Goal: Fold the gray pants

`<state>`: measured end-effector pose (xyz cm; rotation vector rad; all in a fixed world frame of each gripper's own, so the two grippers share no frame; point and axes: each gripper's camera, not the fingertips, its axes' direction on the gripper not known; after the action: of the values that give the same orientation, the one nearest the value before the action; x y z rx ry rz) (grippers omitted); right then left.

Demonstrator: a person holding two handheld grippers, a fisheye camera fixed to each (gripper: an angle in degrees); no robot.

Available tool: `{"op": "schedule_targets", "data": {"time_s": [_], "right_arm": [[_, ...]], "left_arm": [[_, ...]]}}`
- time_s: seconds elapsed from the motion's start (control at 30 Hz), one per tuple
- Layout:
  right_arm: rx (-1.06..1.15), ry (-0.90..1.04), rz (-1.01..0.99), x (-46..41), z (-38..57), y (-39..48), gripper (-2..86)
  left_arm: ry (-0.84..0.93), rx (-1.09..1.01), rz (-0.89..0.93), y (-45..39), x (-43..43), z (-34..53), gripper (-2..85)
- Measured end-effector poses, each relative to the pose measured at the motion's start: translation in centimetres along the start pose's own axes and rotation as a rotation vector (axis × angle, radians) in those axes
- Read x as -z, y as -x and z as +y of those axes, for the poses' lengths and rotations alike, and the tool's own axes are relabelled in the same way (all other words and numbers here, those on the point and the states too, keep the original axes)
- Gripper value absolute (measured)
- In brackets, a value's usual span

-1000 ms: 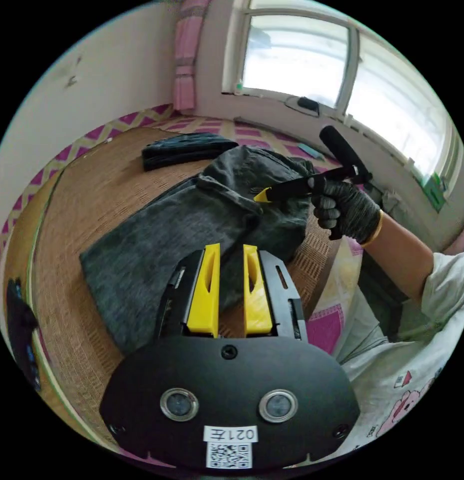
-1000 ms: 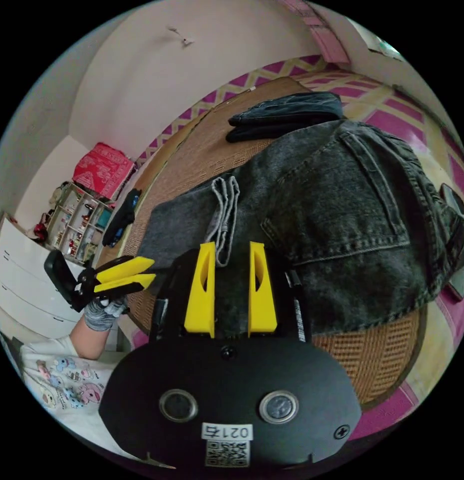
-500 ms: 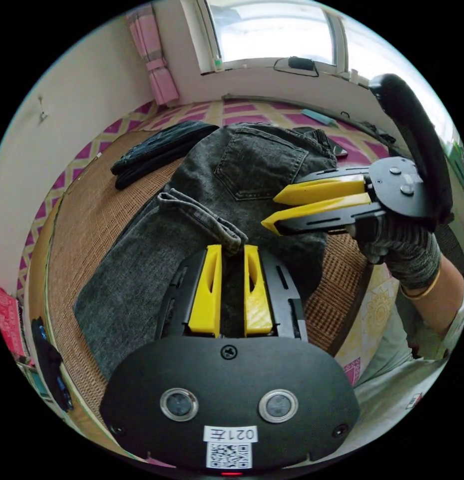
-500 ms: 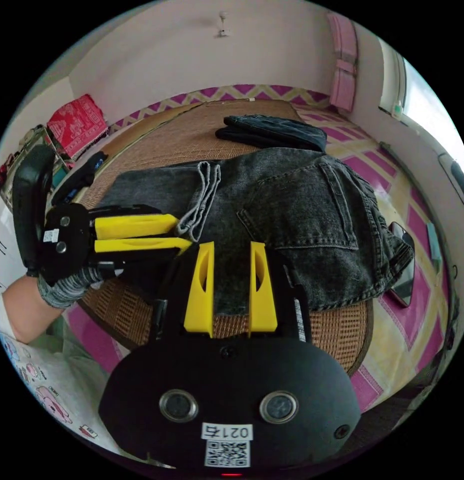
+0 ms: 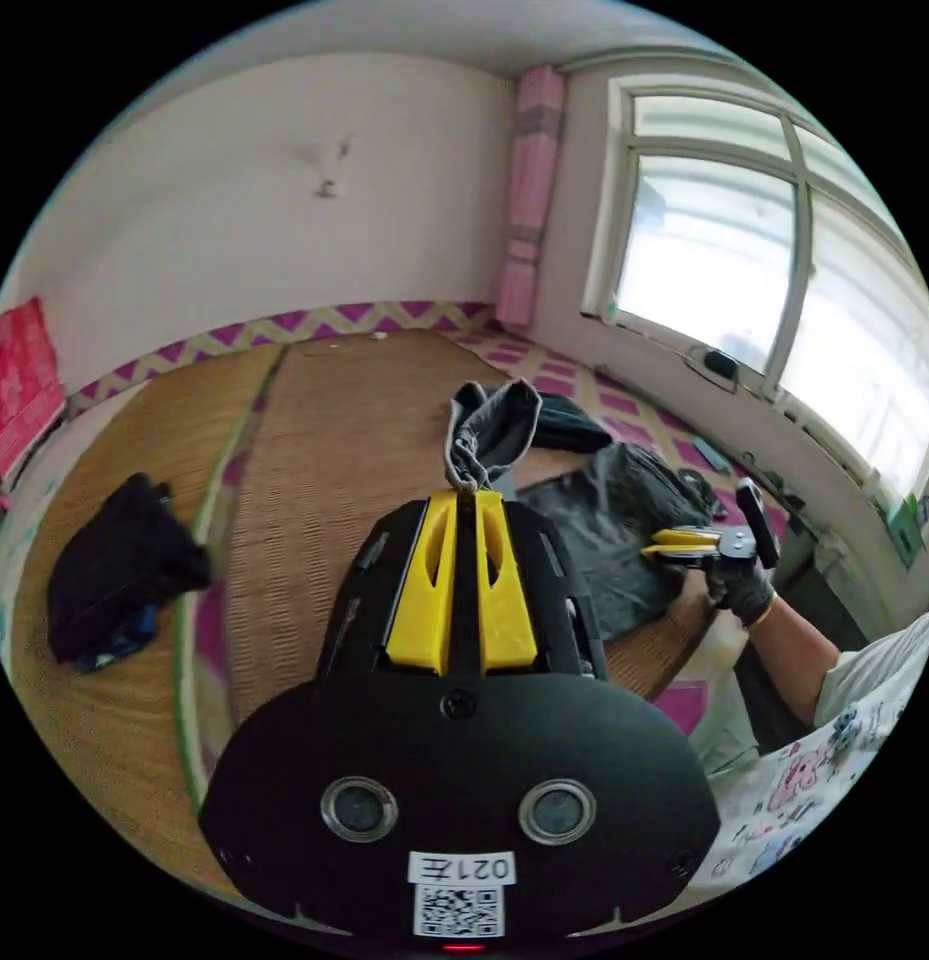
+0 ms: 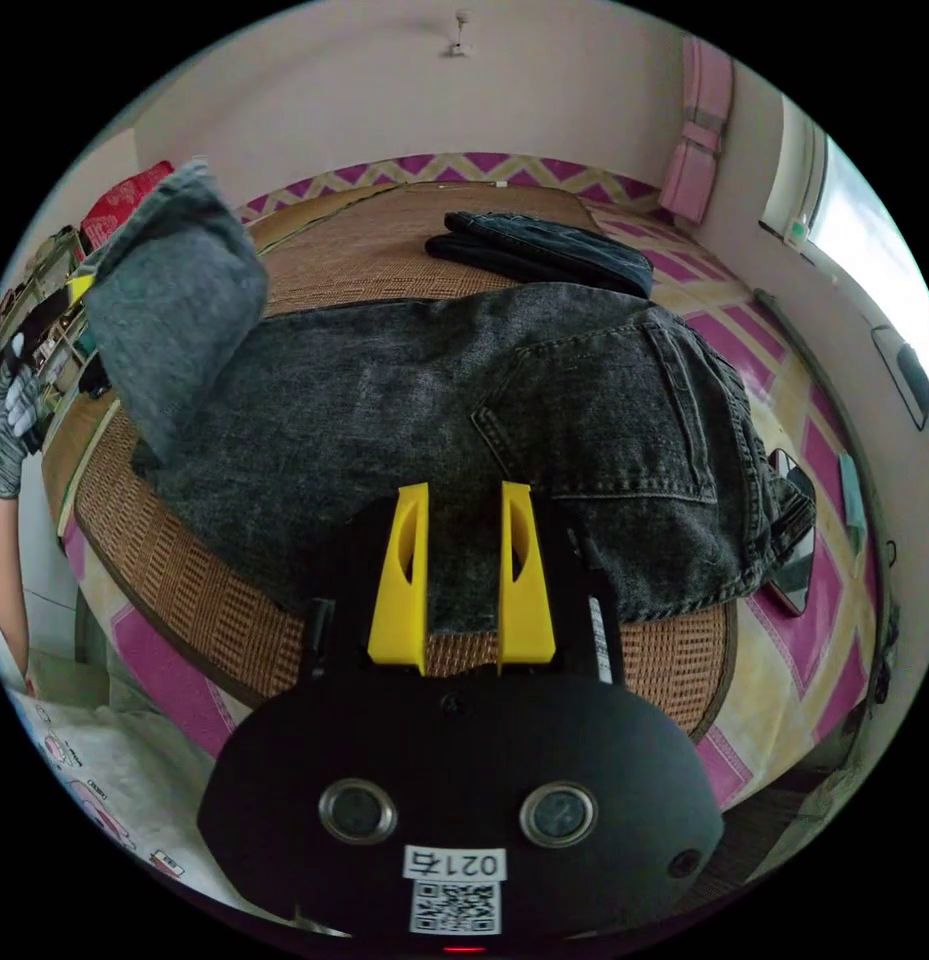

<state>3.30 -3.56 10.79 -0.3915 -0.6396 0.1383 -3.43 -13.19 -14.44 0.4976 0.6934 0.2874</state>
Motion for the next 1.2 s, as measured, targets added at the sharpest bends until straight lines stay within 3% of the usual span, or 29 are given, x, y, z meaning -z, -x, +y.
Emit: {"op": "schedule_targets", "data": {"time_s": [0.2,0.37,0.7,0.93,1.1,1.2], "right_arm": [[0.008,0.002,0.016,0.4,-0.2,1.1,10.9],[-0.005,0.002,0.007,0.7,-0.5,1.2,10.9],[-0.001,0.004,0.007,1.5,-1.2,1.7,10.8],[-0.049,-0.052,-0.065,4.1,-2.0,0.5,10.1],[-0.022,-0.048,-0.067,5.1,-2.6,0.3,9.8],[-0.006,-0.038,-0.091,5.2,-3.5,0.1,9.8]], "left_arm": [[-0.003,0.304,-0.248,17.9,8.1,6.1,-0.1],[0.168,0.565,-0.054,29.5,6.3,14.2,0.0],[0.138,0.709,0.068,37.3,7.7,17.3,0.1],[0.062,0.548,0.008,38.7,10.4,13.4,-0.1],[0.154,0.576,-0.008,41.3,9.0,12.7,0.3],[0.204,0.697,0.042,43.0,8.1,14.3,1.2]]}}
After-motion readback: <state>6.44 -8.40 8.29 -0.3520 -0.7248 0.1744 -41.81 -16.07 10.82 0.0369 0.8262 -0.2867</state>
